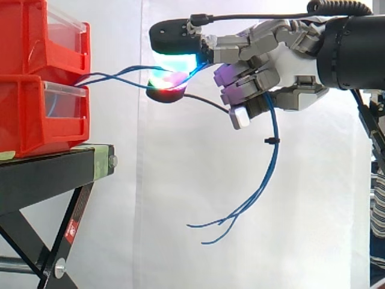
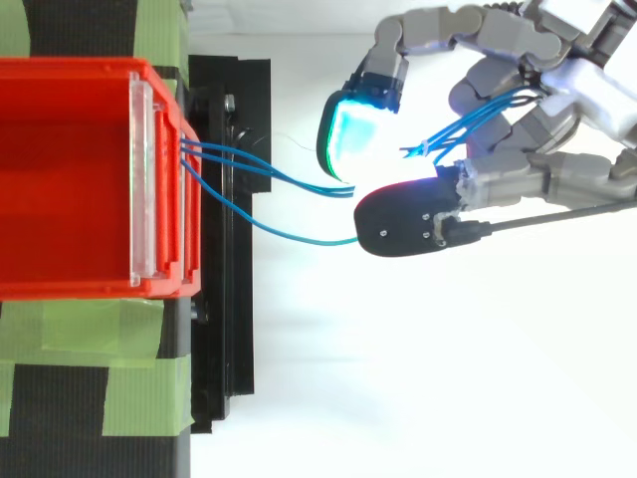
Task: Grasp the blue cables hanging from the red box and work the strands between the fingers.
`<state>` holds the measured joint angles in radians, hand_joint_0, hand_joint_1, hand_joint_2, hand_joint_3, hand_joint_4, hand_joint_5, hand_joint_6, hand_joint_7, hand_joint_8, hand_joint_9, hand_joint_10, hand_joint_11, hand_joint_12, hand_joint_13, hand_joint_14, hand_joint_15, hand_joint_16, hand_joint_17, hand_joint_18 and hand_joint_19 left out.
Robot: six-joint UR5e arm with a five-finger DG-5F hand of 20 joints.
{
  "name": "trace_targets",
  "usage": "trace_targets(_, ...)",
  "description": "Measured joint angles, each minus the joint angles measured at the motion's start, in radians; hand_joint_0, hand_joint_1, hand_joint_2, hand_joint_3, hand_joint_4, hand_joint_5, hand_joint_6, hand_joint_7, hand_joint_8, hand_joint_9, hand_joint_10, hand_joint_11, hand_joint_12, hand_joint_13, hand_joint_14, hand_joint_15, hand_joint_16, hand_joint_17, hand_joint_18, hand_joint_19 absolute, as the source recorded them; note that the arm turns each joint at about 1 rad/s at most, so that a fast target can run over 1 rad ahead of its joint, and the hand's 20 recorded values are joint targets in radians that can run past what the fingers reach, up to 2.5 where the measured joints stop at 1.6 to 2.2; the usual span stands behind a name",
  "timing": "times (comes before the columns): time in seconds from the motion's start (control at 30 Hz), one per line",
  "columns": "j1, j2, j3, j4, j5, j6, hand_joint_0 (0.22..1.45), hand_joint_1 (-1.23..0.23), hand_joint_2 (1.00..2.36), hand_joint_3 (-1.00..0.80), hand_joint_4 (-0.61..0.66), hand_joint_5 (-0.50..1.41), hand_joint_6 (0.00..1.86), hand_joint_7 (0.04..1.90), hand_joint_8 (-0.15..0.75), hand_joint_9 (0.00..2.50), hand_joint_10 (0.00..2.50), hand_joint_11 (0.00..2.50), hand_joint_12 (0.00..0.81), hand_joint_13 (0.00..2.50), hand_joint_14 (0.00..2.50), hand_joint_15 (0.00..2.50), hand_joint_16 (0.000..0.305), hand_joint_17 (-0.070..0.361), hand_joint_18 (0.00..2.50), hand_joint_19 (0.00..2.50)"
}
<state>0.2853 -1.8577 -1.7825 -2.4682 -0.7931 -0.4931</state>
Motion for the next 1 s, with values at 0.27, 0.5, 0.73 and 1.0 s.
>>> trace_targets(0.27, 0.0, 0.0, 0.0, 0.001, 0.0, 0.0, 0.88, -0.71, 1.01, -0.52, 0.22, 0.14, 0.76, 1.13, 0.532, 1.78, 2.5, 2.5, 0.684, 1.96, 2.5, 1.71, 0.243, 0.182, 2.5, 0.6)
trace_targets(0.5, 0.001, 0.0, 0.0, 0.0, -0.016, -0.015, 0.87, -0.71, 1.01, -0.51, 0.23, 0.14, 0.76, 1.12, 0.532, 1.78, 2.5, 2.5, 0.684, 1.96, 2.5, 1.71, 0.243, 0.182, 2.5, 0.6)
trace_targets(0.73, 0.001, -0.001, 0.0, 0.0, -0.07, -0.1, 0.86, -0.7, 1.01, -0.53, 0.23, 0.14, 0.74, 1.13, 0.532, 1.78, 2.5, 2.5, 0.684, 1.96, 2.5, 1.71, 0.243, 0.182, 2.5, 0.6)
trace_targets(1.0, 0.002, 0.0, 0.0, -0.001, -0.08, -0.154, 0.81, -0.67, 1.01, -0.7, 0.24, 0.14, 0.7, 1.16, 0.532, 1.78, 2.5, 2.5, 0.684, 1.96, 2.5, 1.71, 0.243, 0.182, 2.5, 0.6)
